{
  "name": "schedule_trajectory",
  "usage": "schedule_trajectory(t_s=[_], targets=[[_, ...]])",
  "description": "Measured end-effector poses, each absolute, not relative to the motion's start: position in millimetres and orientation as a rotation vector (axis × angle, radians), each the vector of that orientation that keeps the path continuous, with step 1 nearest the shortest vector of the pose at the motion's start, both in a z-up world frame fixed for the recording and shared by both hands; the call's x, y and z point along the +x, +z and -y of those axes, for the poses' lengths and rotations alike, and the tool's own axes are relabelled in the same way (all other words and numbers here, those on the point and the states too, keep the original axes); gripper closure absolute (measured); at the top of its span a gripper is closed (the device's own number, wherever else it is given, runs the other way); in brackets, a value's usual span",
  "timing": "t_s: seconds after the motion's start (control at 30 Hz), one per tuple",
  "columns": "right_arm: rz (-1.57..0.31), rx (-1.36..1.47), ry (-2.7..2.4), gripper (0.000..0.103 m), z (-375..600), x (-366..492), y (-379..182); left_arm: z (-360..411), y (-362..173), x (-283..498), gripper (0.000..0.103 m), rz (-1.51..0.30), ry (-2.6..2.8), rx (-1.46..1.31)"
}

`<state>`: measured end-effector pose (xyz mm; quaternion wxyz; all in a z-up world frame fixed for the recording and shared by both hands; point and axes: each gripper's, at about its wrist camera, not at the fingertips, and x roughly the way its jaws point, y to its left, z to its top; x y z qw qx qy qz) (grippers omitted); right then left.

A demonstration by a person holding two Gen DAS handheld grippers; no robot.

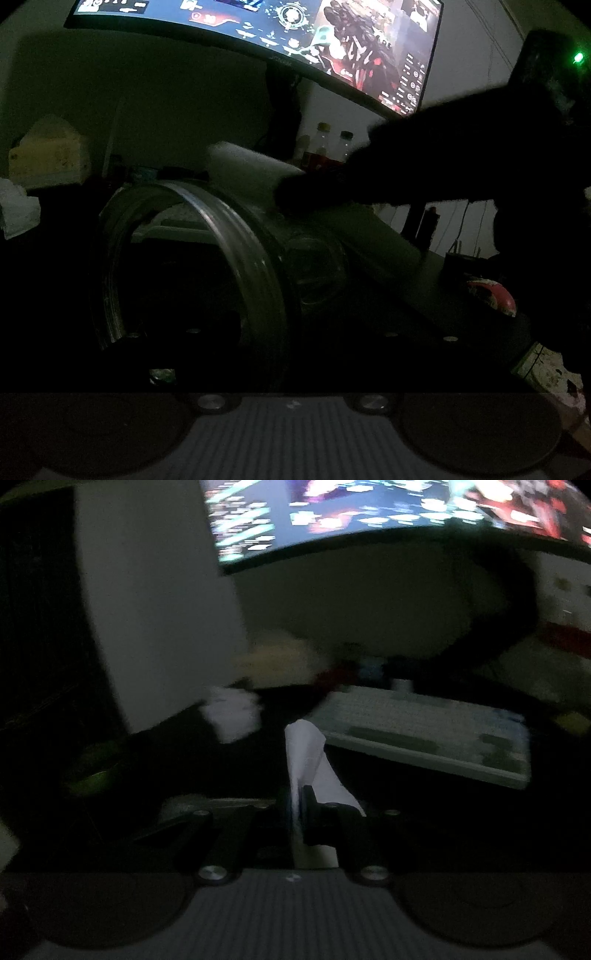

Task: Clean container
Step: 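Rotate the towel inside the jar with the right tool while the left tool holds it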

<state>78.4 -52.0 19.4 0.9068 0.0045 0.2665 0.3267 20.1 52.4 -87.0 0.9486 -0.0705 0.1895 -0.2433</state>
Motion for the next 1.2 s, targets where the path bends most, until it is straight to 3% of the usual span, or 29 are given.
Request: schedule_trajectory(t_s=[0.87, 0.9, 0.93, 0.97, 1.0, 1.2], targets=[[-0.560, 0.037, 0.599, 0.095, 64.1, 87.6, 17.0, -45.9, -89.3, 15.4, 0.044, -0.374, -0.487, -0.134], [-0.556, 0.031, 0.612, 0.095, 61.0, 85.7, 17.3, -45.7, -89.2, 16.0, 0.049, -0.373, -0.482, -0.137], [-0.550, 0.021, 0.637, 0.095, 56.3, 82.3, 17.8, -45.6, -89.4, 16.7, 0.064, -0.375, -0.476, -0.140], [-0.543, 0.012, 0.667, 0.095, 52.5, 78.7, 18.0, -46.4, -89.9, 17.0, 0.071, -0.376, -0.491, -0.150], [-0.540, 0.006, 0.688, 0.095, 50.6, 75.8, 18.6, -47.8, -90.4, 17.0, 0.084, -0.374, -0.525, -0.168], [-0.572, 0.049, 0.657, 0.095, 69.9, 82.0, 18.2, -66.3, -88.2, 21.3, 0.097, -0.361, -0.662, -0.368]])
